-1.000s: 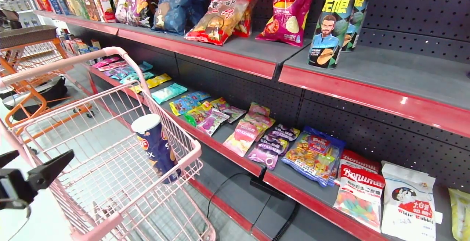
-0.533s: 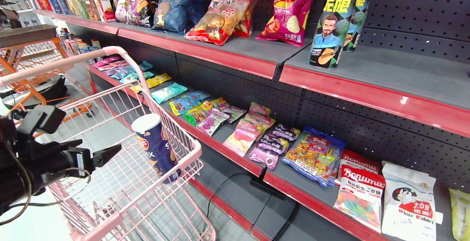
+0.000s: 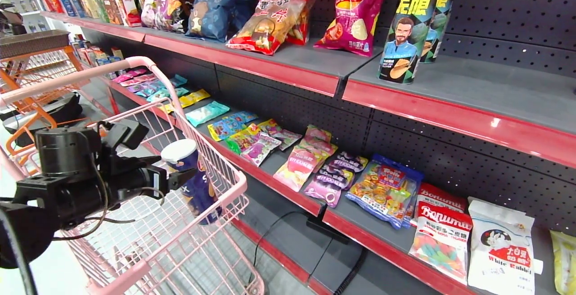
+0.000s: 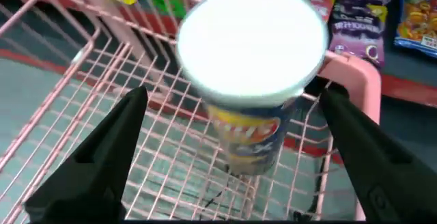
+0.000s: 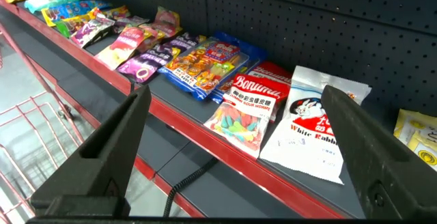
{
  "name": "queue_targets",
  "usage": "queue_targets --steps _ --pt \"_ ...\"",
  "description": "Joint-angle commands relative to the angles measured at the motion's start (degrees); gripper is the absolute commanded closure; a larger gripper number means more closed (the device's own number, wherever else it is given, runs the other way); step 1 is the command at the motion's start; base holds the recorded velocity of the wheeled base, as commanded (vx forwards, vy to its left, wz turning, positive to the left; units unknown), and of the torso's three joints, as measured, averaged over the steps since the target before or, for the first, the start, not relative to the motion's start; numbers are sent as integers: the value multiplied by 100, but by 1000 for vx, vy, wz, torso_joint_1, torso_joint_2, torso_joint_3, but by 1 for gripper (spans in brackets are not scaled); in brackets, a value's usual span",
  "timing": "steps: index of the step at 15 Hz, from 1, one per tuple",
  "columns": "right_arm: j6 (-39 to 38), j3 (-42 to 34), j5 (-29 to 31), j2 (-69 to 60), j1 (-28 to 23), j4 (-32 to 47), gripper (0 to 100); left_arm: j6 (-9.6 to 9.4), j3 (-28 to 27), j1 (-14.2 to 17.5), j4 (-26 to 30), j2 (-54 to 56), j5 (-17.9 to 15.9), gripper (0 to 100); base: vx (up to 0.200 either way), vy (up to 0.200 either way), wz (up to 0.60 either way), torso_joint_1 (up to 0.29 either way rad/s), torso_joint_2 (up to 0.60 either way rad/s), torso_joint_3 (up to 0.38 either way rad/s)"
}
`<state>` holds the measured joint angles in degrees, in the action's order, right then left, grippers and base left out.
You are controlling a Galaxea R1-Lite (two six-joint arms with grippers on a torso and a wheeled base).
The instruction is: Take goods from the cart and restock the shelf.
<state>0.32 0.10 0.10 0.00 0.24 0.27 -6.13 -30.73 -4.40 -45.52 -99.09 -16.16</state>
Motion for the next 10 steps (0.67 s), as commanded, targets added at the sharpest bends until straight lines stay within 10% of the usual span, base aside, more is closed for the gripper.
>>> queue_targets --steps 1,3,4,10 --pt "3 -1 -1 0 2 0 0 -11 -231 -254 -159 -568 17 0 0 0 0 0 0 0" --pt "3 -1 -1 9 2 0 0 -187 -319 -316 -449 -911 78 0 0 0 0 0 0 0" --pt "3 -1 -1 0 2 0 0 -213 -328 -307 -634 -1060 78 100 0 0 0 0 0 0" --pt "-5 -1 -1 0 2 0 0 -134 -170 -210 -256 -129 78 100 0 0 0 0 0 0"
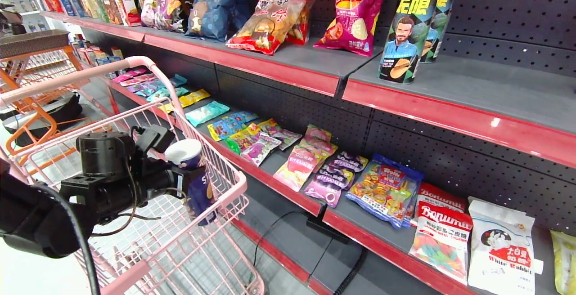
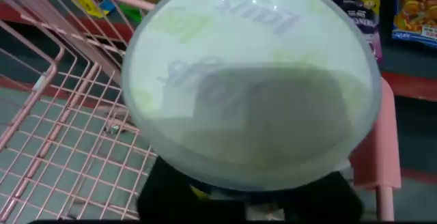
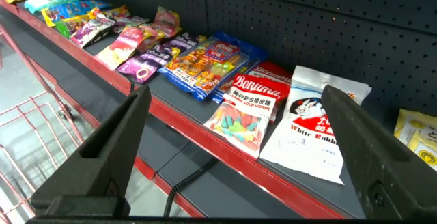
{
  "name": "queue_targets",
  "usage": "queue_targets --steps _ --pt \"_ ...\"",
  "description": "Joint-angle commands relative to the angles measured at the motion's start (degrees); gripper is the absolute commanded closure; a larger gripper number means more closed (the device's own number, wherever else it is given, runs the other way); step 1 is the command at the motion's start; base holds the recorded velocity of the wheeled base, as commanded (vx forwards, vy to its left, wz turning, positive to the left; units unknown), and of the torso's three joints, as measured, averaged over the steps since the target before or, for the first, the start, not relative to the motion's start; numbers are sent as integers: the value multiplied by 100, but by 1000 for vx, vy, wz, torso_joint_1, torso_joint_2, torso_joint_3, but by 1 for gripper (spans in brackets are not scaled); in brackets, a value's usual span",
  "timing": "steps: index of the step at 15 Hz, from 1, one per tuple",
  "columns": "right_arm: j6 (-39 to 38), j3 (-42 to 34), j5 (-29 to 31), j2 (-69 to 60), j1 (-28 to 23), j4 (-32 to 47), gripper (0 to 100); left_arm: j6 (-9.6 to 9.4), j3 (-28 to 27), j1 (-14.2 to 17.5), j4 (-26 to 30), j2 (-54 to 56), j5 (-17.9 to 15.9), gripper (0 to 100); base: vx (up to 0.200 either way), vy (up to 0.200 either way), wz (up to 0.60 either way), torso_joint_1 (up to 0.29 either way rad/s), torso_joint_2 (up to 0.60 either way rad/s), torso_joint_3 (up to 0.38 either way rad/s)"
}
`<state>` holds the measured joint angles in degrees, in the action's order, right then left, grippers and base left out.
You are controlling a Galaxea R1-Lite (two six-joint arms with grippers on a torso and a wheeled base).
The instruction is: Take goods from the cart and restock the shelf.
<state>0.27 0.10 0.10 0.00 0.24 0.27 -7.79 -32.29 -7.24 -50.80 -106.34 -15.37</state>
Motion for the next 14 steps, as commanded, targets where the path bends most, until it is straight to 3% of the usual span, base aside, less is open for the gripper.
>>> queue_targets --steps 1,4,6,11,14 --pt "0 -1 -1 0 2 0 0 93 -286 223 1002 1177 -10 100 0 0 0 0 0 0" --pt "8 -1 -1 0 2 0 0 366 -1587 768 3551 2785 -194 100 0 0 0 0 0 0" --pt "8 -1 -10 0 2 0 0 366 -1947 953 4350 3752 -361 100 0 0 0 0 0 0" --pt "0 -1 -1 9 2 0 0 366 -1877 1058 5220 5536 -115 100 0 0 0 9 -34 -26" --pt "0 -1 8 0 2 0 0 348 -1271 1084 5238 6318 -54 100 0 0 0 106 -378 -271"
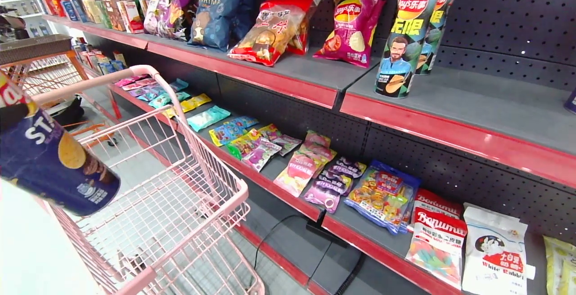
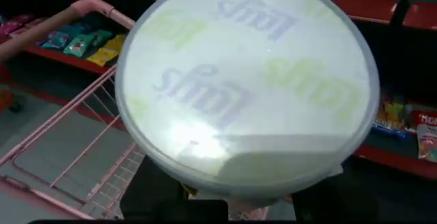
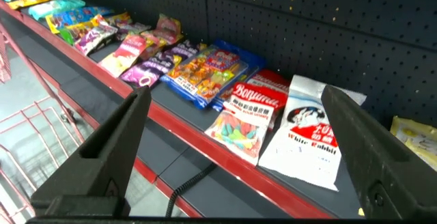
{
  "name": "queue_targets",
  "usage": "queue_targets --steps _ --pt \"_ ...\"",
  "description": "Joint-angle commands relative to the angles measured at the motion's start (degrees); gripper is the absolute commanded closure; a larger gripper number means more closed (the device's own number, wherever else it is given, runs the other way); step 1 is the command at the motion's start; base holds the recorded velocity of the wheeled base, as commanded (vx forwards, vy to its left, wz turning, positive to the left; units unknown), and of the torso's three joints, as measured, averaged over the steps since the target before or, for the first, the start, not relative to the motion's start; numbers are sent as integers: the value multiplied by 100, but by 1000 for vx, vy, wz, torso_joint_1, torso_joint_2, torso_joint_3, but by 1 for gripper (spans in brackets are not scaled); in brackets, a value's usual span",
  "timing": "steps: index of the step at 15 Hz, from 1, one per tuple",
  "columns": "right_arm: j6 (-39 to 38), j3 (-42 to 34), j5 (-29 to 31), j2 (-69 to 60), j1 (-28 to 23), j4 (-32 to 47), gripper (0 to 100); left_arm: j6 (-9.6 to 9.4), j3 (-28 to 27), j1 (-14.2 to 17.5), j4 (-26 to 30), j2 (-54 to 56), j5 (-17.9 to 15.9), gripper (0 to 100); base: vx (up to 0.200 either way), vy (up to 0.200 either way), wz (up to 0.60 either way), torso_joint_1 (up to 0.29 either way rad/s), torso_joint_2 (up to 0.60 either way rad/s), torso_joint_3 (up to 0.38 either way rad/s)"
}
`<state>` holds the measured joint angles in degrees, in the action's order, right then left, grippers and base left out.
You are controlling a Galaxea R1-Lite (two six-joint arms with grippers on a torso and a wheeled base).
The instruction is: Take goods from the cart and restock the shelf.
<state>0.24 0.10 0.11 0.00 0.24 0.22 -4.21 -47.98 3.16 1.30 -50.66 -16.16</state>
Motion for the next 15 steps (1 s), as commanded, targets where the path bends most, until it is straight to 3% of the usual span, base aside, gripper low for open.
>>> queue_targets --steps 1,6,15 --pt "2 -1 7 9 2 4 0 -10 421 45 19 892 26 100 0 0 0 134 -452 -320" --pt "2 -1 -2 0 2 4 0 -28 1072 36 133 1604 17 100 0 0 0 176 -503 -346" --pt "2 -1 -2 0 2 4 0 -72 1327 27 318 1981 -27 100 0 0 0 219 -566 -346"
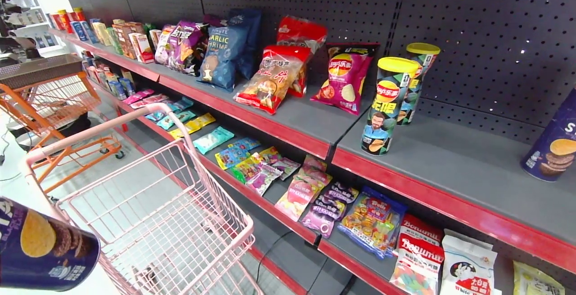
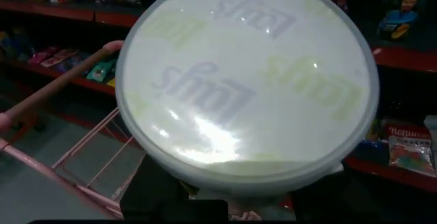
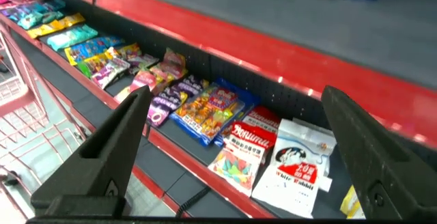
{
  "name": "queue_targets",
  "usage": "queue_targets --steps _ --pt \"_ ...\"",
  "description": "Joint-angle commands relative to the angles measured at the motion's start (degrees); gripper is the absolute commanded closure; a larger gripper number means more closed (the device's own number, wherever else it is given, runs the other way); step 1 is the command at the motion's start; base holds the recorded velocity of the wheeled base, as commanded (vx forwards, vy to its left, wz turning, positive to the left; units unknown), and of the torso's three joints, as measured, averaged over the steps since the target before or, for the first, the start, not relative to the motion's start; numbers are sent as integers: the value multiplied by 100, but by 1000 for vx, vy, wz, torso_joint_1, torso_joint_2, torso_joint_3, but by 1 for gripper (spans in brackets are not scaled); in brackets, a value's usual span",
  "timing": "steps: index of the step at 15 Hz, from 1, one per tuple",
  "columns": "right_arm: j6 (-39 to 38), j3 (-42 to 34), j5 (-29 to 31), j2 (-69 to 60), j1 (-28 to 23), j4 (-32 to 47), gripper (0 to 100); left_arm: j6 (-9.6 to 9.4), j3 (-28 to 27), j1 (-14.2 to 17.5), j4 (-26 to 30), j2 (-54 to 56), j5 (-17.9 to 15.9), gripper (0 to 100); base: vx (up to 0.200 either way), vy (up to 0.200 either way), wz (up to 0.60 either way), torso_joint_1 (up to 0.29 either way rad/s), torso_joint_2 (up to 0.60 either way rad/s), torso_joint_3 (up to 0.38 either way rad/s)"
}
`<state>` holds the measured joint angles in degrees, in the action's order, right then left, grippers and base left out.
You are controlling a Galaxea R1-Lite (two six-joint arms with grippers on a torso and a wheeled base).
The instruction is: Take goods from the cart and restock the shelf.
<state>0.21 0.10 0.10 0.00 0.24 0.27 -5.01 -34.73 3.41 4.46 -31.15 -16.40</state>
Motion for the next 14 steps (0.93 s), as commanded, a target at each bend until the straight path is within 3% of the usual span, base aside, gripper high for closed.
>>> queue_targets --steps 1,5,14 --pt "6 -1 -1 9 2 0 0 -44 10 1 11 74 -4 100 0 0 0 198 -442 -271" --pt "-3 -1 -1 0 2 0 0 -123 124 1 11 206 -4 100 0 0 0 172 -395 -231" --pt "-12 -1 -1 0 2 0 0 -413 204 -7 11 381 -21 100 0 0 -600 41 -86 -47"
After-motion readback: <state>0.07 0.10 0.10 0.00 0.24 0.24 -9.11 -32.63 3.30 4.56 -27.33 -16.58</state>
